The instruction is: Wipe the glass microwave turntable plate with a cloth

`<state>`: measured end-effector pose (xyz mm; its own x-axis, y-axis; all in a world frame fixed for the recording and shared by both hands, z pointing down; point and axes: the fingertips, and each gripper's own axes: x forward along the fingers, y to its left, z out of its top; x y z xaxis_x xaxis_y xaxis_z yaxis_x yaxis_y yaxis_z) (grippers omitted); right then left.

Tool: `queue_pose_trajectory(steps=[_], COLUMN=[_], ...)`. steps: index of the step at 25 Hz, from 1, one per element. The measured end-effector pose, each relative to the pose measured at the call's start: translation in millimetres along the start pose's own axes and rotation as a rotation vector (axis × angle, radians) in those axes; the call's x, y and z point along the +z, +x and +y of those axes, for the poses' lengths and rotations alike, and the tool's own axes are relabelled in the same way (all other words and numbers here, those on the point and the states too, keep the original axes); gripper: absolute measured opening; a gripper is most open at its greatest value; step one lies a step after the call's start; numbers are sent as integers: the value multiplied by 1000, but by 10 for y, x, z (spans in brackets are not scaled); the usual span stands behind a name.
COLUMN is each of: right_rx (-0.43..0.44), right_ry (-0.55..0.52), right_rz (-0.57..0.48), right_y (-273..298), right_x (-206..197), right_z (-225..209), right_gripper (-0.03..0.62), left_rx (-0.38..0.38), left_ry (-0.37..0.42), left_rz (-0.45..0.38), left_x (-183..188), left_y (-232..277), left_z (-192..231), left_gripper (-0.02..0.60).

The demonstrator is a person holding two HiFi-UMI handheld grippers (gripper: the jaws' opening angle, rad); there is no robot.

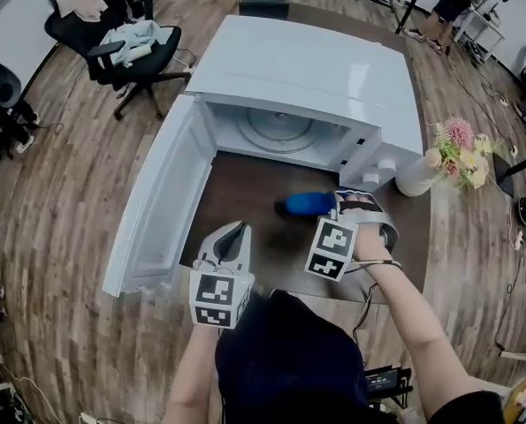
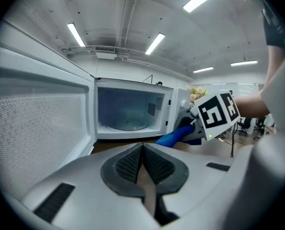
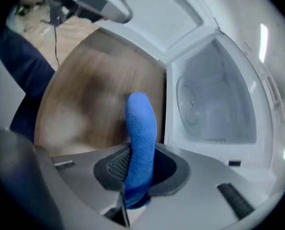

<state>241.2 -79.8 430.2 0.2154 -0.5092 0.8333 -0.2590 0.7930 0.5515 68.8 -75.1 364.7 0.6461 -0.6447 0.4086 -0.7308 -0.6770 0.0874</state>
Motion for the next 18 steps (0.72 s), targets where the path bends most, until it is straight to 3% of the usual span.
queue_pose_trajectory(steps=[5,8,14,18], right_rx=[167,187,114,-23], right_ry=[412,674,1161,1331], right_rz=[-154,-255,-576,-698], right_y=[-229,-370,-777,-1076], right_x=[-139,-248,-435,-678], right_z=[368,442,296,121], right_gripper=[58,58,57,55], left_rx=[-21,-51,-118,-121], left_ry=[21,27,39,26], left_rz=[-7,-7,-18,-43], left_x=[128,177,343,448], left_y=[14,59,148,154], left_z=[-181,-335,-549,-664], left_gripper=[5,5,5,5])
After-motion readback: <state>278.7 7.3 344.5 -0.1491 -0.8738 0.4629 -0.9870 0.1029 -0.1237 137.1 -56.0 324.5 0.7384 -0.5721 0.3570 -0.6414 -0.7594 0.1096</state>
